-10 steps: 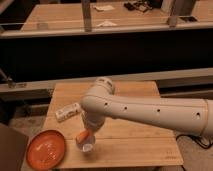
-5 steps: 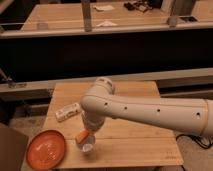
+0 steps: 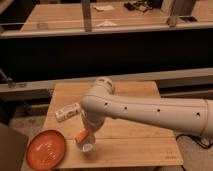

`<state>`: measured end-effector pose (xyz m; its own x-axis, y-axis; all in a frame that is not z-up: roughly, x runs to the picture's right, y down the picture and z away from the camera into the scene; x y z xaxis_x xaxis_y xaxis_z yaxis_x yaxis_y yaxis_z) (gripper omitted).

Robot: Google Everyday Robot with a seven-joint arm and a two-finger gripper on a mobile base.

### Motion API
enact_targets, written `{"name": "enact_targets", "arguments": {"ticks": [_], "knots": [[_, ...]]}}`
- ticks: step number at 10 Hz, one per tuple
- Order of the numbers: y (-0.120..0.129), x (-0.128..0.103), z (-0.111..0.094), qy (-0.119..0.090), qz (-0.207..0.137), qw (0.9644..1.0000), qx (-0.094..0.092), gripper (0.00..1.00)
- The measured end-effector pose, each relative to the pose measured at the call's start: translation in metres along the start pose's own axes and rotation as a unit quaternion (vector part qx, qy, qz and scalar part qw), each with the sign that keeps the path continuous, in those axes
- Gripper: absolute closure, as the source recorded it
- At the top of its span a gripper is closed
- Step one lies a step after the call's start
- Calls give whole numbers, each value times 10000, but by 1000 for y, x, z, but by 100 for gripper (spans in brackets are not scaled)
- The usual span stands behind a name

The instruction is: Place the pepper in the ceramic cup

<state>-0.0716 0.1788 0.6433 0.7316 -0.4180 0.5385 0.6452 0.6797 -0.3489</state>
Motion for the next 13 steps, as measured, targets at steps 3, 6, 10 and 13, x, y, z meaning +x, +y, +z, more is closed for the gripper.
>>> {"name": "enact_targets", "arguments": {"ticks": [3, 6, 10, 13], "knots": [[0, 0, 0, -3, 0, 10000, 3, 71], [0, 0, 1, -14, 0, 10000, 3, 74], [-1, 0, 0, -17, 0, 10000, 8, 70], [-1, -1, 1, -22, 0, 10000, 11, 74]]}}
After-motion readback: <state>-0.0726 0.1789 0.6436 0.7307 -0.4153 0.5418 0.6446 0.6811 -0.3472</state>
